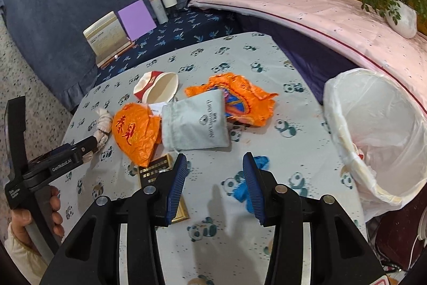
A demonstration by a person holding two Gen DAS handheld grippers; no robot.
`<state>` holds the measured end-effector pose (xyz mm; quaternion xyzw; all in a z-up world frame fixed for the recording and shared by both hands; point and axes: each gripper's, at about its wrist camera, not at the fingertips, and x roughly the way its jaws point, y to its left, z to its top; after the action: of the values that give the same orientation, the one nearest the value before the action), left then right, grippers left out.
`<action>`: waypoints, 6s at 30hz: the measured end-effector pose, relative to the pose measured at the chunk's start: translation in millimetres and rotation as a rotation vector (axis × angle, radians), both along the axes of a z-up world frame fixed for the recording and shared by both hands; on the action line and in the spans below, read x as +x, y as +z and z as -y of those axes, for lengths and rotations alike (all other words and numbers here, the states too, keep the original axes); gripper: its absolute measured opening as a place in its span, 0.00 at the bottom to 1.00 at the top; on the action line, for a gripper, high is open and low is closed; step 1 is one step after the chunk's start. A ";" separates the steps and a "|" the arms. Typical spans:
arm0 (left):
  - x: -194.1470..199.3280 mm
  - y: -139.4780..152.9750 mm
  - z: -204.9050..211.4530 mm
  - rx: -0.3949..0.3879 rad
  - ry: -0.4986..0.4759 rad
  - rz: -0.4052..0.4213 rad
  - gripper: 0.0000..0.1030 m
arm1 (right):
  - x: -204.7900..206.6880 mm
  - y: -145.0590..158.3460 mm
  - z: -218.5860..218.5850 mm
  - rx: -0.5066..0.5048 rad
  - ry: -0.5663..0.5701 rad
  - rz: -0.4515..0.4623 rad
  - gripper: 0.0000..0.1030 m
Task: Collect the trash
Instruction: 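Grasp the white cloth bundle with the left tool while the right tool grasps the blue cloth, then lift the bundle and blue cloth and carry both tools over the bin, then open both tools to drop the bundle and blue cloth into the bin, then move back over the table and grasp the gold-and-black box with the left tool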
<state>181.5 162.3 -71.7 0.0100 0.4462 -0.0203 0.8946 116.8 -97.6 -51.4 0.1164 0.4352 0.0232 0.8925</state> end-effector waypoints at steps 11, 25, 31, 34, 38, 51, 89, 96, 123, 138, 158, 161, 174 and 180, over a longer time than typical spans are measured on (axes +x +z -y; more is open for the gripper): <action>30.1 -27.9 -31.6 0.032 -0.053 -0.020 0.78 | 17.5 -19.0 -23.6 -0.020 0.030 -0.054 0.42; 31.5 -39.2 -36.5 -0.060 -0.034 -0.087 0.28 | 25.7 -30.0 -12.7 -0.037 -0.002 -0.080 0.42; 13.0 -15.7 -34.5 -0.090 -0.013 -0.046 0.27 | 19.5 -39.0 6.1 -0.043 -0.042 -0.095 0.42; 4.6 -0.7 -29.0 -0.108 -0.019 -0.019 0.27 | 15.4 -46.3 12.7 -0.056 -0.053 -0.109 0.42; -3.2 17.9 -14.3 -0.122 -0.048 0.012 0.27 | 10.7 -50.0 15.3 -0.082 -0.051 -0.096 0.42; -27.0 37.6 52.5 -0.147 -0.194 0.018 0.27 | 5.6 -62.6 41.0 -0.070 -0.089 -0.113 0.42; -69.8 45.9 303.1 -0.099 -0.635 0.012 0.27 | -57.1 -0.4 198.8 0.018 -0.361 0.080 0.19; -64.8 37.2 345.6 -0.100 -0.709 -0.015 0.27 | -61.6 -1.3 235.2 0.018 -0.423 0.080 0.19; -32.2 37.9 323.8 -0.137 -0.584 -0.027 0.57 | -36.5 17.6 236.3 0.007 -0.416 0.108 0.36; -27.1 43.7 239.7 -0.125 -0.351 -0.026 0.67 | -31.1 27.6 166.1 0.009 -0.278 0.103 0.37; -36.2 -6.7 133.0 -0.113 -0.021 -0.162 0.86 | -28.0 14.4 81.5 0.013 -0.108 0.061 0.38; -34.9 -18.3 129.9 -0.113 -0.008 -0.188 0.86 | -26.9 10.8 74.4 0.015 -0.090 0.051 0.38; -27.0 -45.8 126.5 -0.099 -0.042 -0.233 0.57 | -13.7 -6.2 46.8 0.023 -0.039 0.005 0.38; -30.4 -36.8 113.6 -0.153 -0.066 -0.223 0.56 | -3.9 -14.0 34.3 0.044 -0.013 -0.015 0.38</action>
<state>151.1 48.7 -108.5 -0.0459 0.5396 -0.0848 0.8364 112.9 -131.9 -65.5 0.1389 0.4404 0.0260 0.8866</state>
